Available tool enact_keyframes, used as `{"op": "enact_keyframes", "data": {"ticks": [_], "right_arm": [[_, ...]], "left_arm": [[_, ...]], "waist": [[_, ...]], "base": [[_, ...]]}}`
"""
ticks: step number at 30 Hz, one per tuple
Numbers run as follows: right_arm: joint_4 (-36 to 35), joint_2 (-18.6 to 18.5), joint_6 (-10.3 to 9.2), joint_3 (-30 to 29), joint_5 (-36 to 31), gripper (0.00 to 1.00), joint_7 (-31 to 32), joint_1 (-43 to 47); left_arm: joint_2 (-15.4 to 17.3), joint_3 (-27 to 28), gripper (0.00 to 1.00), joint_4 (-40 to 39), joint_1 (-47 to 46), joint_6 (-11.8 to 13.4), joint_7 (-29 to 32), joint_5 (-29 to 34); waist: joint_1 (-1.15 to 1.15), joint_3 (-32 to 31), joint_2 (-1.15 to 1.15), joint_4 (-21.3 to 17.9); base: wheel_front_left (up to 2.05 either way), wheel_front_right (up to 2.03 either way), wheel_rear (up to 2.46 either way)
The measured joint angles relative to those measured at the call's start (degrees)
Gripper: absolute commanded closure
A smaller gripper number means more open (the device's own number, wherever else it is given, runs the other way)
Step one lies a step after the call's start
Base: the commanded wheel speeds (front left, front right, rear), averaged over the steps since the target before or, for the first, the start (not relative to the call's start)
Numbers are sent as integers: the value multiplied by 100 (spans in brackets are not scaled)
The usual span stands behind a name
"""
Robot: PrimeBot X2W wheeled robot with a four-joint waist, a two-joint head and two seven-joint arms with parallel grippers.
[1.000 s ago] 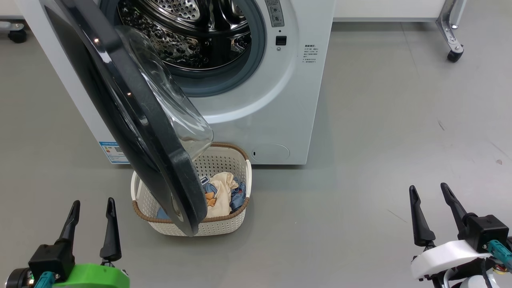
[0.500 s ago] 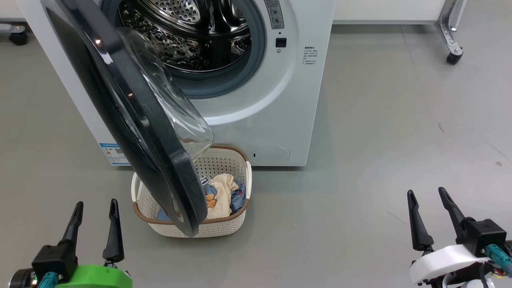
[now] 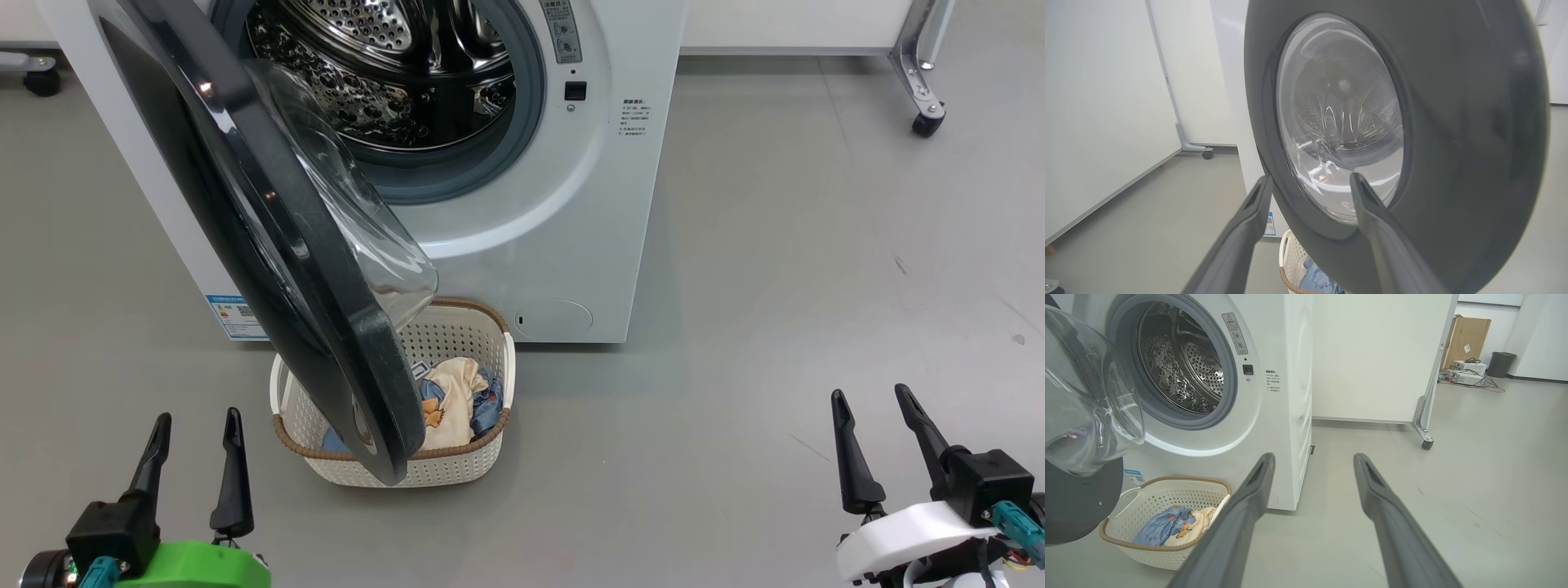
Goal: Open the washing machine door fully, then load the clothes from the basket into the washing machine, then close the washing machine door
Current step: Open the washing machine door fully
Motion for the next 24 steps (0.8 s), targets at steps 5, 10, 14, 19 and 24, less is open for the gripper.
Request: {"op": "enact_keyframes", "data": {"ticks": [5, 10, 14, 19, 24], "right_arm": [[15, 22, 37, -54, -3, 0, 0, 55], [20, 82, 41, -121, -47, 0, 0, 86], [22, 129, 56, -168, -55, 0, 0, 90], [42, 142, 90, -240, -79, 0, 0, 94], [81, 171, 140, -281, -105, 0, -1, 99]], "left_arm": [[-7, 3, 100, 12, 7, 0, 0, -7], [-16, 155, 100, -223, -3, -1, 1, -44], [-15, 371, 100, -1029, -248, -1, 2, -36], [76, 301, 100, -2313, -1113, -1, -24, 130], [316, -691, 100, -3100, -1621, -1, -29, 172]], "waist": [[0, 3, 0, -2], [0, 12, 0, -6], [0, 22, 0, -3], [0, 26, 0, 12], [0, 27, 0, 21]], "base": [[0, 0, 0], [0, 0, 0], [0, 0, 0], [0, 0, 0], [0, 0, 0]]}}
